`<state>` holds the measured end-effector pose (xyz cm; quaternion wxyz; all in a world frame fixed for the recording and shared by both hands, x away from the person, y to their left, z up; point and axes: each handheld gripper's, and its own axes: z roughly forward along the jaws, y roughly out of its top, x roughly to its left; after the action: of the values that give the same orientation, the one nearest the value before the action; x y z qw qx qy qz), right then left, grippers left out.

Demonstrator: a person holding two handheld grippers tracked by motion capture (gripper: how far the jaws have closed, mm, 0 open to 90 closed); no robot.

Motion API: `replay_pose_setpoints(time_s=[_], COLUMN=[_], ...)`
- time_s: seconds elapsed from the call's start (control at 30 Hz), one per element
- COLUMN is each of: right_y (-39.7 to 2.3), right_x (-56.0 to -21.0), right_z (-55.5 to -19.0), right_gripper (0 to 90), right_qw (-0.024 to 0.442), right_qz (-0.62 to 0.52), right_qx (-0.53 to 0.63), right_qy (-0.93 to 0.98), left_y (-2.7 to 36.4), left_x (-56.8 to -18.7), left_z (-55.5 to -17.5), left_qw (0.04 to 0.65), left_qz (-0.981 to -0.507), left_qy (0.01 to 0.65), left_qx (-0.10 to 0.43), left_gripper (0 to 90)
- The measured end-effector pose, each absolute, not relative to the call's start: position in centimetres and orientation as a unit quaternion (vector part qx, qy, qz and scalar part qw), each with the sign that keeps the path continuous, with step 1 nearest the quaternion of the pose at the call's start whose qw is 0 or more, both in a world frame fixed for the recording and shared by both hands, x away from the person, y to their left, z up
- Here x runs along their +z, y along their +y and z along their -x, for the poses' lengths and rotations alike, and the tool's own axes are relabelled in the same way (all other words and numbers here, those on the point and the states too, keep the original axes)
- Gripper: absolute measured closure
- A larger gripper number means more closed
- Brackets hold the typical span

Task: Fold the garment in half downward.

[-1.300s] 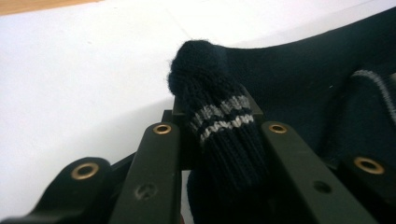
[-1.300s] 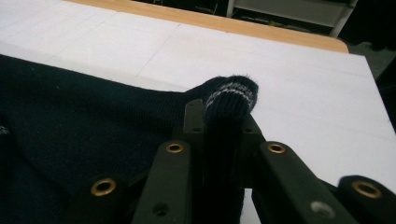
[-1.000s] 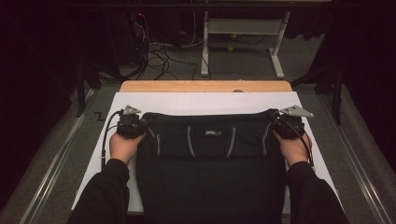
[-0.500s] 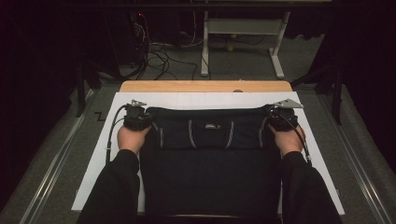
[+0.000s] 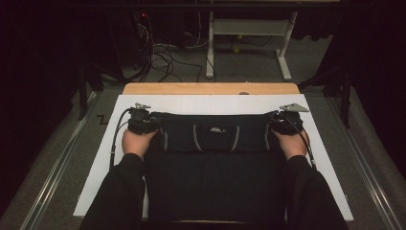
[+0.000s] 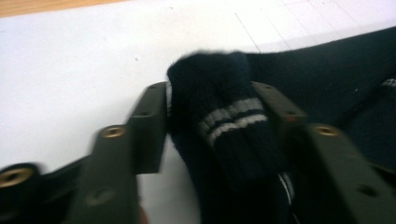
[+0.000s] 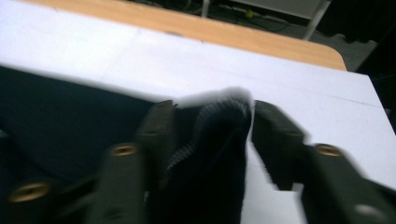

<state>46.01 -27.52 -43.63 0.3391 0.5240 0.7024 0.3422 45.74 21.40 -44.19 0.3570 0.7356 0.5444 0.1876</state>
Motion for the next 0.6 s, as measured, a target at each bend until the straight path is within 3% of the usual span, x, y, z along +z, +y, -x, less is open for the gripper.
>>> replay_pose_setpoints(time_s=[0.03, 0.07, 0.1, 0.3, 0.4, 0.6], right_y=[-27.7, -27.7, -27.9, -28.5, -28.8, -28.6], right_x=[-43.0, -43.0, -42.5, -41.9, -41.9, -42.3], right_z=[-45.6, -45.6, -45.2, -43.3, -41.9, -39.4], right_gripper=[33.7, 33.7, 25.6, 15.5, 13.3, 0.1], right_qw=[0.338, 0.338, 0.331, 0.310, 0.306, 0.292], right_qz=[-0.525, -0.525, -0.525, -0.525, -0.518, -0.499], right_qx=[0.356, 0.356, 0.362, 0.386, 0.391, 0.396], right_qy=[0.695, 0.695, 0.695, 0.692, 0.696, 0.713], left_y=[21.5, 21.6, 21.8, 22.5, 22.5, 21.4], left_x=[-43.9, -43.7, -43.3, -41.9, -41.8, -42.5], left_z=[-45.5, -45.3, -45.1, -42.4, -41.3, -38.6], left_qw=[0.359, 0.360, 0.366, 0.412, 0.420, 0.427], left_qz=[-0.736, -0.736, -0.736, -0.719, -0.720, -0.735], left_qy=[0.543, 0.542, 0.540, 0.531, 0.523, 0.497], left_qx=[0.186, 0.187, 0.184, 0.177, 0.175, 0.177], left_gripper=[37.3, 37.3, 34.3, 26.5, 23.1, 12.1])
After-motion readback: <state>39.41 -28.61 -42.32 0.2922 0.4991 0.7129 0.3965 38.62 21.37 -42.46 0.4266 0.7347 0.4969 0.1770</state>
